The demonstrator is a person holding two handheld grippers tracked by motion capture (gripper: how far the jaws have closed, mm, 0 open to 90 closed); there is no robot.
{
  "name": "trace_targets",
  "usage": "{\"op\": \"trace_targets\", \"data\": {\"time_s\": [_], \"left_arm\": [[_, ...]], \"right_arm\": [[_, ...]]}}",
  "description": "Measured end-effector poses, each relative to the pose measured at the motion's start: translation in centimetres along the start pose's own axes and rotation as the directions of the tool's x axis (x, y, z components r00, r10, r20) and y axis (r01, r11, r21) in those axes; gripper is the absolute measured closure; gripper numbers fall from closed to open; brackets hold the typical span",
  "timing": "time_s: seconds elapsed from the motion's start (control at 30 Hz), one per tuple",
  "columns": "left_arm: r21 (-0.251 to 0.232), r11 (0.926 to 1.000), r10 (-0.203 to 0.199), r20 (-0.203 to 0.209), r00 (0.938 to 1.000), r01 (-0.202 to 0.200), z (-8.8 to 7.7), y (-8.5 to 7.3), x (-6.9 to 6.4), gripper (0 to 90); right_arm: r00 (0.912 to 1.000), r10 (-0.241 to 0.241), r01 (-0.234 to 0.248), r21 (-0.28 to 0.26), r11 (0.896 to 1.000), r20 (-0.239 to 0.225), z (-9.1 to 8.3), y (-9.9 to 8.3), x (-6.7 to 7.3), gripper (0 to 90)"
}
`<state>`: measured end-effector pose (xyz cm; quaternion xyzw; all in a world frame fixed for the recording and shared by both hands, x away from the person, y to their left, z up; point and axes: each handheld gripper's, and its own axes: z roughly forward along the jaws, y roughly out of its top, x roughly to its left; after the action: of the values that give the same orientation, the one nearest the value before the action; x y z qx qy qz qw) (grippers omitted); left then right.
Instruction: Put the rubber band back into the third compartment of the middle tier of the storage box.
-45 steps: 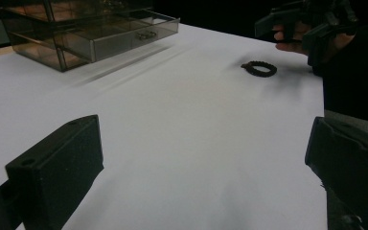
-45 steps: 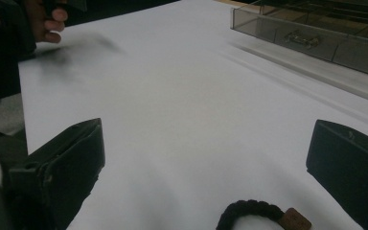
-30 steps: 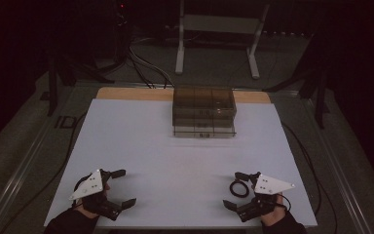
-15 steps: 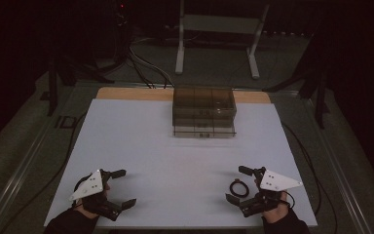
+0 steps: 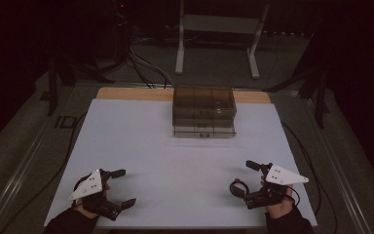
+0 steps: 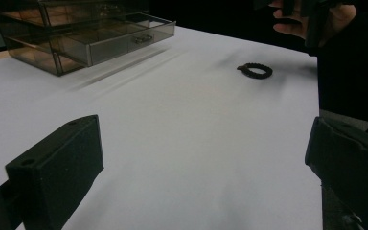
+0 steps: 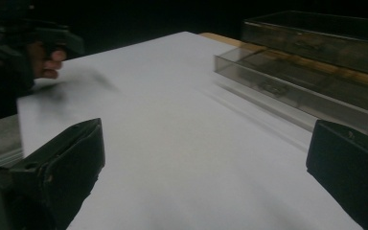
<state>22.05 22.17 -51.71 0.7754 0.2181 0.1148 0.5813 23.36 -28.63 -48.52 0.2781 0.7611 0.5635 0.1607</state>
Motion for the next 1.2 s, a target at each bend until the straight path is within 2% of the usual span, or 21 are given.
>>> {"op": "trace_targets", "data": {"time_s": [0.4, 0.77, 1.2], "left_arm": [[0.000, 1.0000, 0.000, 0.000, 1.0000, 0.000, 0.0, 0.0, 0.0, 0.2], [0.001, 1.0000, 0.000, 0.002, 1.0000, 0.000, 0.0, 0.0, 0.0, 0.2], [0.007, 1.0000, 0.004, 0.003, 1.0000, -0.004, 0.0, 0.0, 0.0, 0.2]], "right_arm": [[0.9957, 0.038, -0.041, 0.026, 0.999, 0.084, -0.2, -0.2, -1.1, 0.0], [0.9920, 0.059, -0.065, 0.050, 0.997, 0.111, -0.3, -0.6, -1.6, 0.0], [0.9870, 0.079, -0.095, 0.111, 0.989, 0.140, -0.1, -1.5, -1.9, 0.0]]}}
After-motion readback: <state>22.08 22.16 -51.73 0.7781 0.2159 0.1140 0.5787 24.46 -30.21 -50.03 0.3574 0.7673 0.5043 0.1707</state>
